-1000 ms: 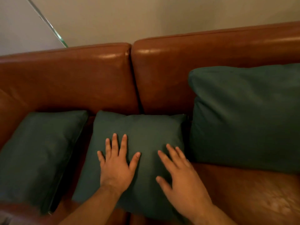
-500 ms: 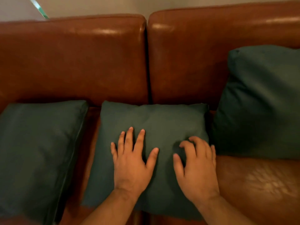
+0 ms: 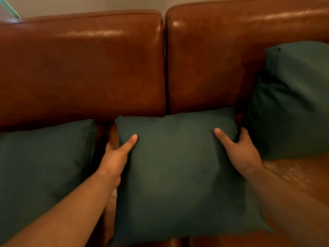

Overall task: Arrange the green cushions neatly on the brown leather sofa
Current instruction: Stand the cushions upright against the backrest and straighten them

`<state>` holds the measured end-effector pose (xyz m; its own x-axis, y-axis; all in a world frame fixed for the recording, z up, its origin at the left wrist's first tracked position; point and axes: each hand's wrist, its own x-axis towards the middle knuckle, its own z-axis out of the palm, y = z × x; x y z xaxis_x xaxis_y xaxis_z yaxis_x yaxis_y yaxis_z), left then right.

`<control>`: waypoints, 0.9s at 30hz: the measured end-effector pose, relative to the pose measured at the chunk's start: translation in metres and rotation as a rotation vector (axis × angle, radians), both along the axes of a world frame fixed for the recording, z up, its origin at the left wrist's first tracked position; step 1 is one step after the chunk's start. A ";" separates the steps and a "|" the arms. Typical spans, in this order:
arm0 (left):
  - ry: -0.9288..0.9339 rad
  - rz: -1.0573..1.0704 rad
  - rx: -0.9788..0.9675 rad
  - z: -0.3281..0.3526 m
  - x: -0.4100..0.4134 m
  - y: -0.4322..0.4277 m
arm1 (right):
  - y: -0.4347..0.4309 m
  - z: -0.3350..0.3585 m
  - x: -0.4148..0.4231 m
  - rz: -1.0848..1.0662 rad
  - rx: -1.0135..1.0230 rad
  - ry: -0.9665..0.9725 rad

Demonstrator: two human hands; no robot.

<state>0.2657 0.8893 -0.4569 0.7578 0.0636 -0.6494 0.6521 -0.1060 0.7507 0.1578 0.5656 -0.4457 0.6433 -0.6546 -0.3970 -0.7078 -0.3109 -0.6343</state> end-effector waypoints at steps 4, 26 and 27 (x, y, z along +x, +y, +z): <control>0.020 -0.054 -0.081 0.010 0.009 -0.003 | -0.008 0.008 0.016 -0.084 0.094 -0.040; -0.476 0.247 -0.166 0.116 0.082 -0.004 | -0.047 0.094 0.102 -0.178 0.483 -0.619; -0.459 0.264 -0.141 0.117 0.085 -0.001 | -0.048 0.095 0.102 -0.190 0.494 -0.620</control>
